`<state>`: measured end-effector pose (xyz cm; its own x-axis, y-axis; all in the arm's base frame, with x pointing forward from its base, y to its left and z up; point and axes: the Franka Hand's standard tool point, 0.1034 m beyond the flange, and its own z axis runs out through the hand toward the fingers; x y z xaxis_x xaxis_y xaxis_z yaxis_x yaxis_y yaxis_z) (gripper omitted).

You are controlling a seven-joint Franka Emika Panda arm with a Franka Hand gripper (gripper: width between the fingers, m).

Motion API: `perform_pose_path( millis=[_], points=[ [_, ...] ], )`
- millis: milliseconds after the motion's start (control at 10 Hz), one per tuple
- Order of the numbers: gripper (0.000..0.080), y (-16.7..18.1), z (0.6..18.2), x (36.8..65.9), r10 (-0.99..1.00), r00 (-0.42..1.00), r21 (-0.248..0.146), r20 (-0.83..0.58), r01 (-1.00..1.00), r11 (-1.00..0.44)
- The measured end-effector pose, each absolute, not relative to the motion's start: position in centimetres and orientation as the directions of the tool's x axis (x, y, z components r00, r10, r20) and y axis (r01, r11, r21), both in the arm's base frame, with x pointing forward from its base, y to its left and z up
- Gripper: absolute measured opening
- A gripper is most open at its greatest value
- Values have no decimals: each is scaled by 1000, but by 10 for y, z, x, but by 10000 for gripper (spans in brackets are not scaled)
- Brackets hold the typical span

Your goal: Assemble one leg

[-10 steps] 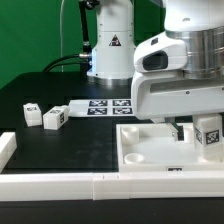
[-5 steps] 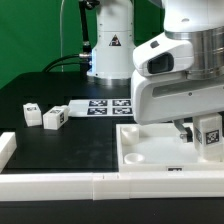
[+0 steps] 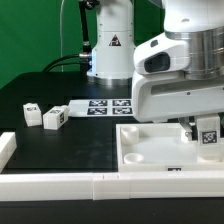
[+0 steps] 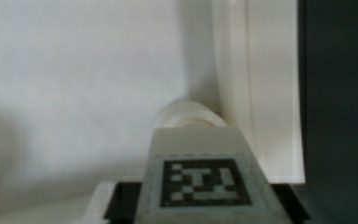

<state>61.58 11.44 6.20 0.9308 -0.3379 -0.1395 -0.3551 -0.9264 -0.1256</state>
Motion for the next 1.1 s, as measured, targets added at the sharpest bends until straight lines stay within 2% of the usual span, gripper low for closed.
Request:
perform_pose_path(
  millis=[200,400,500,900,1100],
  points=[
    [269,114,62,616,-597,783,-85,-175,-616,-783],
    [271,115,62,616,-750,634,-45,-187,-768,-639],
    [271,115,62,616,-834,517,-17,-191,-851,-524],
    [271,116,62,616,-966,184,51,-181,-979,-196],
    [271,116,62,616,-971,159,56,-179,-984,-172]
  ],
)
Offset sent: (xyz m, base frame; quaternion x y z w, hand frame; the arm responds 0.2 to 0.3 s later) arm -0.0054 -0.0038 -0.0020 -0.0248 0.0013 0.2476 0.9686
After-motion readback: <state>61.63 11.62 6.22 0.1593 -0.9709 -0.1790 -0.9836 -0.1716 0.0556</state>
